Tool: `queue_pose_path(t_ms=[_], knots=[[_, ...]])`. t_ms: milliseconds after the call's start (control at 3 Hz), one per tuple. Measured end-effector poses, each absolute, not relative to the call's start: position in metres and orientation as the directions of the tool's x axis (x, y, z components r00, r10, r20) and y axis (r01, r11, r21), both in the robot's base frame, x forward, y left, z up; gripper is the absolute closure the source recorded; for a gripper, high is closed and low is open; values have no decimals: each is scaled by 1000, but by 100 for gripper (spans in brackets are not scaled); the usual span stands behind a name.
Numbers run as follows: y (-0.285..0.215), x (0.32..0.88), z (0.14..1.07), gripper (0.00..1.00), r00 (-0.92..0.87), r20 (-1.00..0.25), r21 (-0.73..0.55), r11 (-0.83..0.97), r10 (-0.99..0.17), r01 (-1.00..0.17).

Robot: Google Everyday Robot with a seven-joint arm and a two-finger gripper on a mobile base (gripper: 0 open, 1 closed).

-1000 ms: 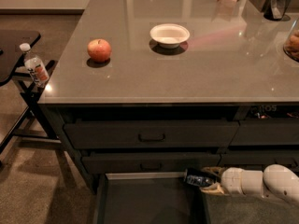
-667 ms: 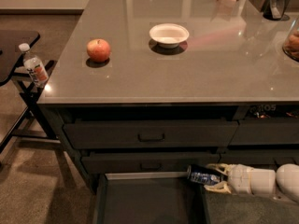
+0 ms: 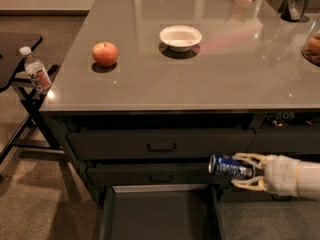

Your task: Pick pepsi can from bottom drawer and place on counter

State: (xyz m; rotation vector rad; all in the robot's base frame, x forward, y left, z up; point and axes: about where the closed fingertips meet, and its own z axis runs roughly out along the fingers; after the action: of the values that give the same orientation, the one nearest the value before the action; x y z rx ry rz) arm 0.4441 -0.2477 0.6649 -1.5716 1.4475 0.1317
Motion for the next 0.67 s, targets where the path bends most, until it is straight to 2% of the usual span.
queue_pose_path(t_ms=[333,667], knots=[[-237,454,728,100,370,-594,-620,113,-714,-777],[-237,454,728,100,370,-594,-620,113,-714,-777]])
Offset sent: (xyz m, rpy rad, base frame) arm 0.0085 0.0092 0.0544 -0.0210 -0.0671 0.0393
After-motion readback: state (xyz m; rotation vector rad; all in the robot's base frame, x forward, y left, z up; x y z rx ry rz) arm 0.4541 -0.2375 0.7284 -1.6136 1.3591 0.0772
